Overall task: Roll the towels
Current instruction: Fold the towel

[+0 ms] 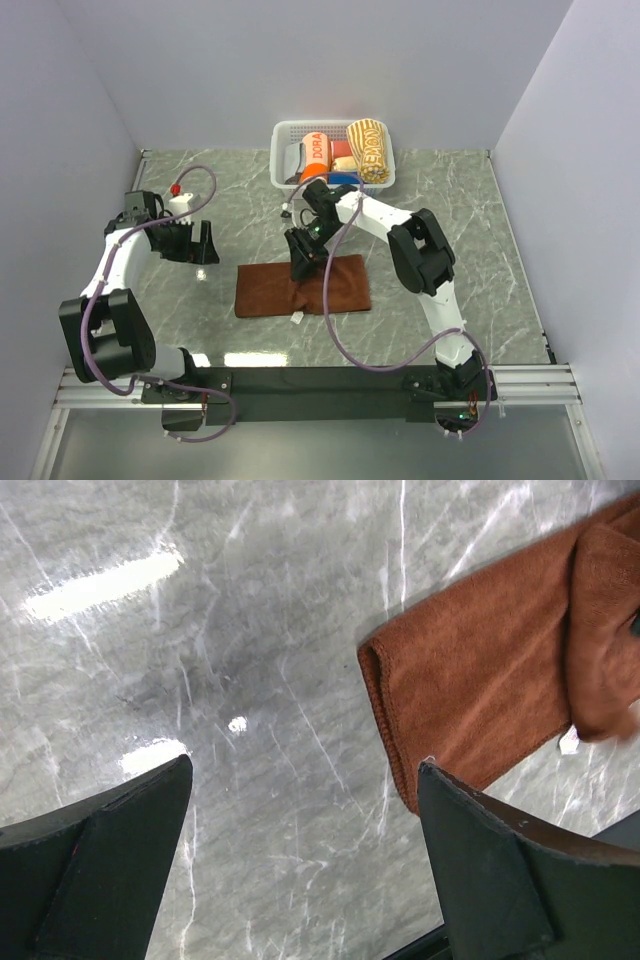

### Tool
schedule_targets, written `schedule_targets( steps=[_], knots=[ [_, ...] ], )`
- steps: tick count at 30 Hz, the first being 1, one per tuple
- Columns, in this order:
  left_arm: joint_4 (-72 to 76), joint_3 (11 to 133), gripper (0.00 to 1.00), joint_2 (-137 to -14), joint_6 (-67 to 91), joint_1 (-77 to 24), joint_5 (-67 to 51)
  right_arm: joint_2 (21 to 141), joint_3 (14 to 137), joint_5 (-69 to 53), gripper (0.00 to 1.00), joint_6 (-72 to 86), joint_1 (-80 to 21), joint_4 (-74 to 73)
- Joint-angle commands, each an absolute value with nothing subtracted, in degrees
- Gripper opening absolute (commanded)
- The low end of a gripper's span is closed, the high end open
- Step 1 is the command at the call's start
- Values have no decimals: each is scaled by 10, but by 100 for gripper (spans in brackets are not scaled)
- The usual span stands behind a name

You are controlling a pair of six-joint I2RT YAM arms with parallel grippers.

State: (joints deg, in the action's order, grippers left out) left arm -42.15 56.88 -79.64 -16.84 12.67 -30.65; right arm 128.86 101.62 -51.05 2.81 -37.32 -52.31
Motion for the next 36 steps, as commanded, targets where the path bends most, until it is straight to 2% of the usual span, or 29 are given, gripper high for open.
schedule_targets(
  steps=[1,2,5,10,13,14,17,25,29,31,35,36],
  knots=[
    [-416,556,100,-763,-199,125,-333,1237,1040,-490,48,-16,-368,-555],
    [-415,553,99,-760,-204,122,-335,1221,1025,-481,52,-31,-364,-558],
    [-420,549,99,-764,-229,104,-346,1150,974,-436,52,-62,-332,-568],
    [-394,545,99,-809,-222,47,-352,1128,904,-332,39,-89,-268,-548],
    [-377,557,84,-844,-207,8,-360,1144,903,-280,30,-84,-242,-527],
    [-374,568,74,-853,-203,3,-361,1155,910,-271,27,-78,-239,-523],
    [-360,580,58,-890,-181,-27,-360,1169,914,-251,26,-73,-238,-504],
    [-346,594,37,-968,-150,-64,-291,1200,884,-200,25,-77,-243,-463],
    [-337,613,7,-1011,-132,-69,-260,1176,829,-213,18,-78,-243,-458],
    [-332,627,1,-1035,-128,-69,-261,1160,805,-222,18,-76,-246,-456],
    [-330,707,1,-1093,-127,-76,-286,1101,726,-266,18,-69,-259,-448],
    [-330,725,0,-1106,-131,-83,-293,1091,713,-312,19,-68,-265,-447]
  ],
)
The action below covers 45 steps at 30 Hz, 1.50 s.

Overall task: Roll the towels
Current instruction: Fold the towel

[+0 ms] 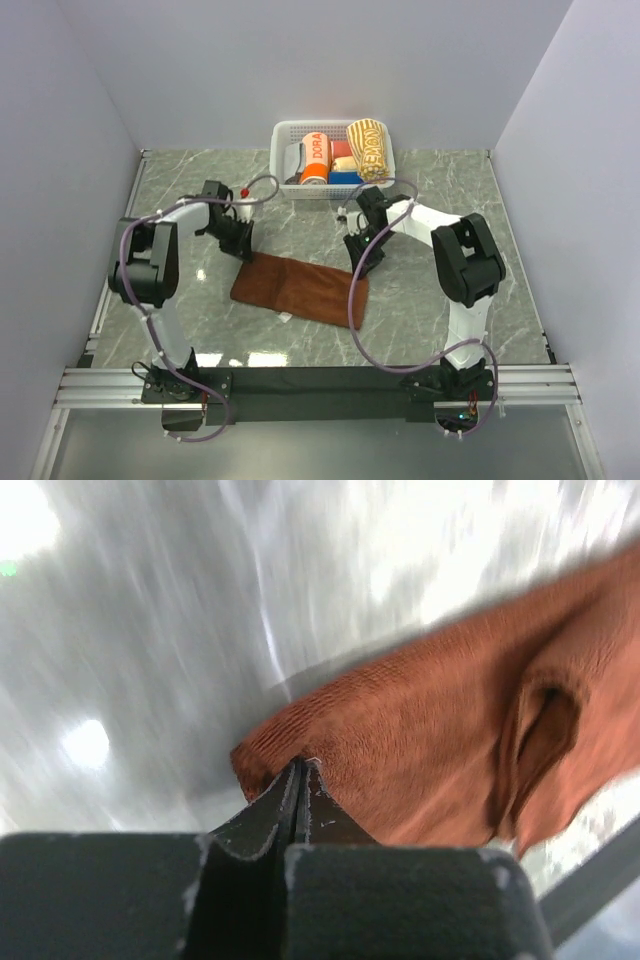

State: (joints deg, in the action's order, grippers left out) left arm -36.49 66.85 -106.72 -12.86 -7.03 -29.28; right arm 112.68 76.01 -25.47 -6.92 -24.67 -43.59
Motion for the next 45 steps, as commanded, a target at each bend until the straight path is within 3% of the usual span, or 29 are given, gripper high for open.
schedule_targets(
  steps=[1,4,8,13,21,29,36,45],
  knots=[
    [-330,743,0,-1131,-135,-89,-301,1081,701,-334,22,-66,-271,-446],
    [-328,822,1,-1171,-152,-113,-322,1035,662,-406,28,-68,-286,-439],
    [-334,909,31,-1174,-141,-118,-338,975,646,-399,32,-63,-273,-431],
    [-353,855,42,-1074,-158,-97,-303,945,631,-381,35,-67,-240,-425],
    [-405,681,42,-961,-160,-92,-244,967,623,-385,37,-58,-237,-402],
    [-379,637,40,-1004,-147,-92,-213,992,648,-385,36,-62,-236,-410],
    [-353,723,38,-1118,-134,-97,-230,978,641,-383,36,-71,-229,-424],
    [-333,964,39,-1276,-126,-157,-279,946,617,-380,36,-70,-200,-415]
  ],
)
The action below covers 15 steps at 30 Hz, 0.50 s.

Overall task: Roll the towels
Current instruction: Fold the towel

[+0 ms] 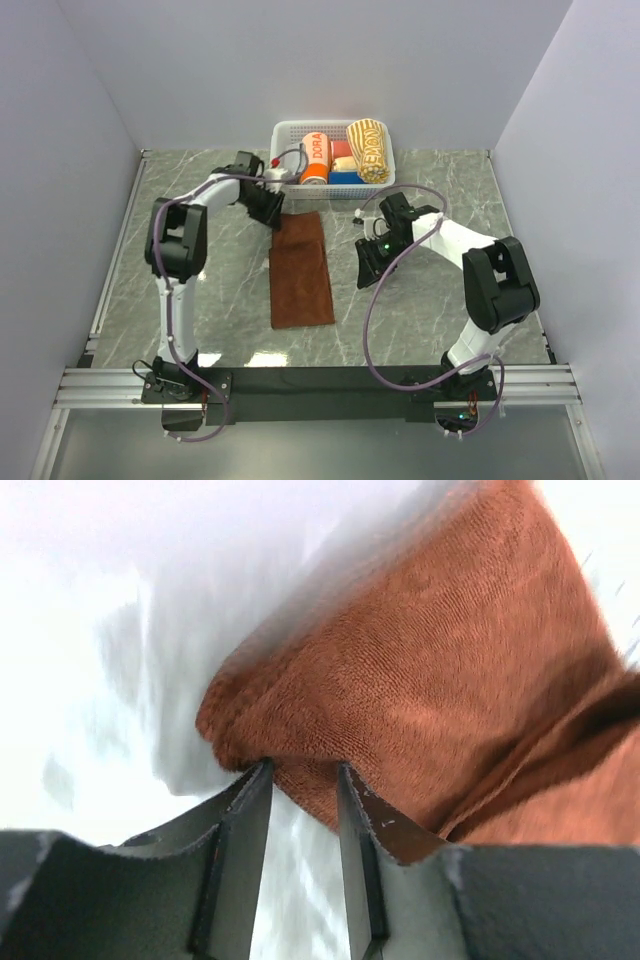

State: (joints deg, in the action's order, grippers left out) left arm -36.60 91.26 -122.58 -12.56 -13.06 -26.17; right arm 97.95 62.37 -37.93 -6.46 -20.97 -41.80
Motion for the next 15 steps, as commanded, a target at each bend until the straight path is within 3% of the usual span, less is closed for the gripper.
schedule_targets(
  steps=[1,5,11,14,15],
  knots=[
    [-338,1009,39,-1287,-125,-162,-290,939,615,-379,36,-69,-200,-413],
    [-340,1056,41,-1301,-123,-163,-321,922,612,-372,36,-68,-197,-402],
    [-305,889,57,-1099,-157,-126,-314,904,628,-367,36,-58,-199,-384],
    [-310,811,79,-999,-178,-107,-301,918,642,-359,36,-55,-203,-373],
    [-309,776,98,-974,-180,-101,-298,929,655,-357,36,-48,-205,-369]
  ],
)
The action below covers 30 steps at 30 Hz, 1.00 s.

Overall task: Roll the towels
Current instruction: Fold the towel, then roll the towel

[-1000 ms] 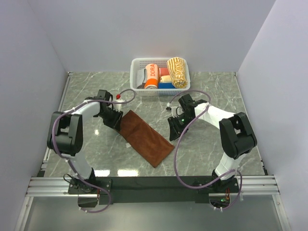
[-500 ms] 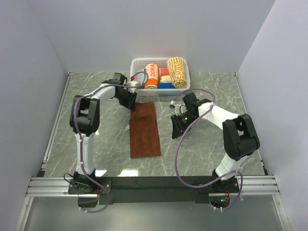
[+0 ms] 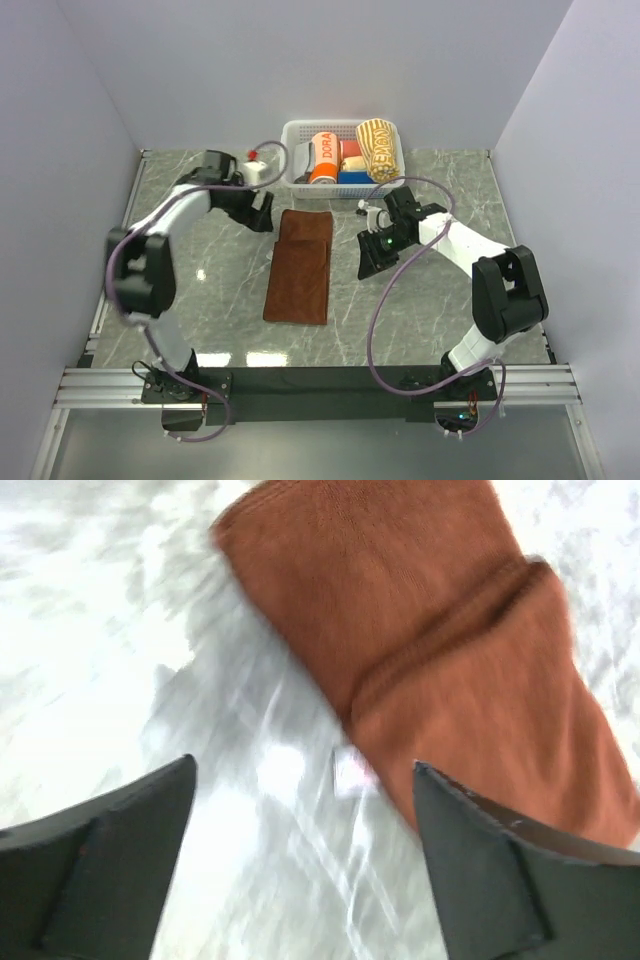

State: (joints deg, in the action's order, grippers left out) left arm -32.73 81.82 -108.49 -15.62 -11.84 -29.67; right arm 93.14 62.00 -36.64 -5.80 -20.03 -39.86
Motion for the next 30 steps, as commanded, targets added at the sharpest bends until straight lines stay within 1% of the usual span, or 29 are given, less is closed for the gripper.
schedule_targets(
  steps=[1,2,4,7,8,9,10,11,12,13,15,16,19,20,22,26,30],
  knots=[
    [-308,761,99,-949,-183,-94,-300,934,663,-352,36,-45,-208,-365],
    [-306,749,99,-898,-181,-77,-308,939,671,-343,36,-40,-216,-358],
    [-290,717,100,-845,-173,-56,-328,953,697,-338,36,-29,-226,-350],
    [-243,663,99,-747,-145,-39,-305,972,728,-330,37,-17,-245,-333],
    [-239,647,99,-710,-157,-37,-314,977,736,-332,37,-15,-252,-328],
    [-251,638,100,-695,-189,-37,-337,989,752,-332,37,-11,-267,-324],
    [-310,628,99,-685,-236,-37,-361,994,760,-330,37,-10,-277,-321],
    [-343,622,99,-670,-340,-40,-386,1002,770,-329,37,-8,-286,-316],
    [-382,615,97,-664,-390,-43,-420,1018,789,-329,37,-3,-306,-313],
    [-406,593,90,-657,-426,-47,-424,1027,799,-328,37,-1,-314,-310],
    [-454,564,85,-631,-509,-63,-424,1055,827,-330,36,23,-332,-306],
    [-462,528,80,-619,-557,-71,-424,1065,832,-325,36,30,-335,-302],
    [-440,443,76,-569,-602,-124,-392,1106,842,-302,35,52,-337,-293],
    [-426,424,76,-548,-606,-154,-382,1115,843,-290,34,53,-337,-293],
    [-392,376,76,-536,-617,-184,-351,1141,839,-270,34,55,-336,-295],
    [-338,329,74,-537,-619,-273,-312,1155,810,-249,33,59,-337,-291],
    [-266,292,70,-550,-599,-332,-281,1157,797,-247,33,57,-337,-288]
  ],
)
